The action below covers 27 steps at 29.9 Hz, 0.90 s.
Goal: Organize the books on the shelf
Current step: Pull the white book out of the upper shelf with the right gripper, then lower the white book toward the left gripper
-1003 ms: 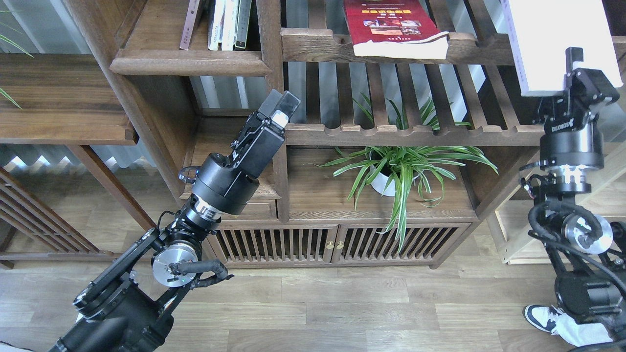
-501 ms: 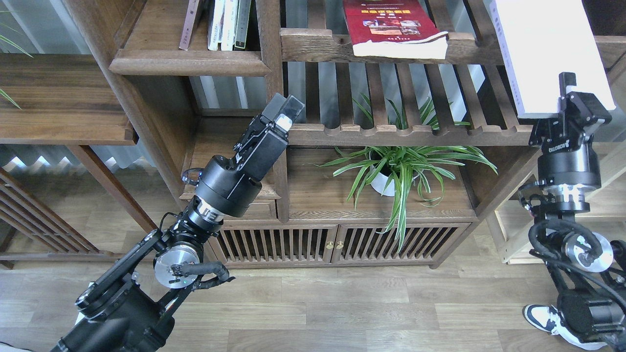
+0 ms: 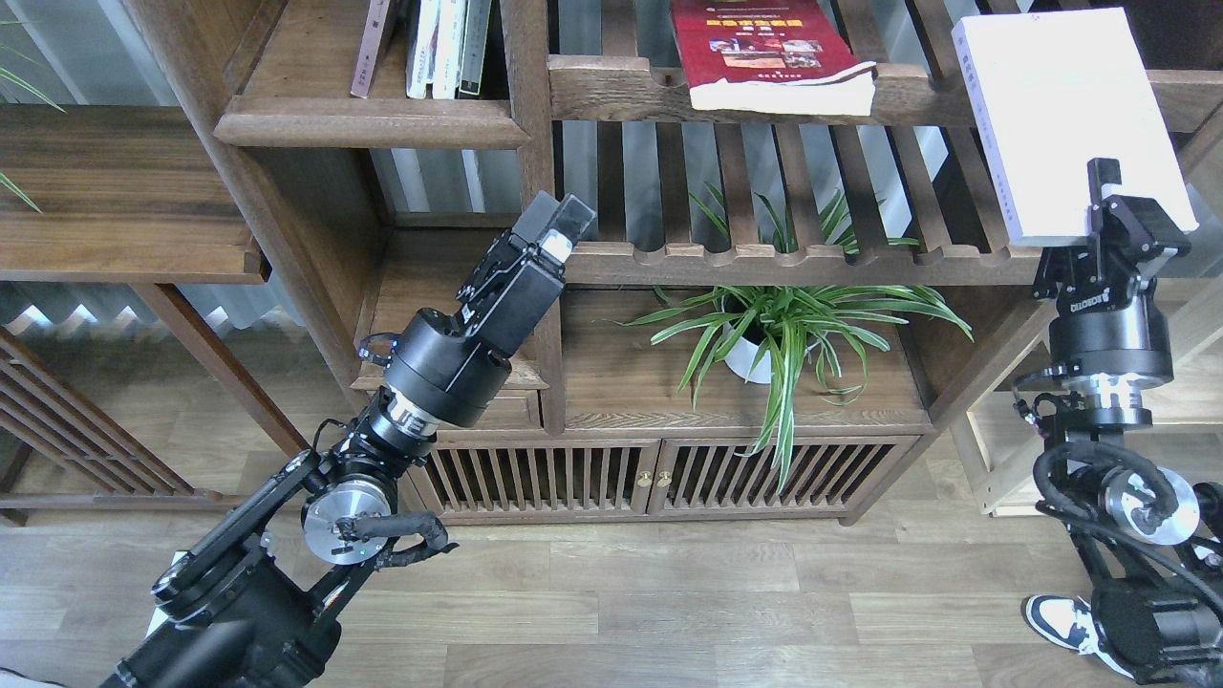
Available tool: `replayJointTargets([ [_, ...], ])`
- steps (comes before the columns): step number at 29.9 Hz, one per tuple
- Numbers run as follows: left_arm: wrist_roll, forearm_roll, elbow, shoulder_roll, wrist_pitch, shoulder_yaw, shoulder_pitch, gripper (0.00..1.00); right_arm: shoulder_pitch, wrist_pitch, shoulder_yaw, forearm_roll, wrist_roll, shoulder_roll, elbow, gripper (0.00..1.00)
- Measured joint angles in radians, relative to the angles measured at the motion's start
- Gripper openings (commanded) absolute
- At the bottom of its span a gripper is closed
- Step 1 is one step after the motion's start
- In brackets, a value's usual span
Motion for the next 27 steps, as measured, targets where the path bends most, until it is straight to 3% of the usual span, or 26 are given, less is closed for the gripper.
replayJointTargets([
  [27, -0.002, 0.000, 0.033, 0.000, 0.000, 0.015, -0.001, 0.99, -0.109, 0.000, -0.001, -0.022, 0.000, -0.015, 0.001, 0.02],
])
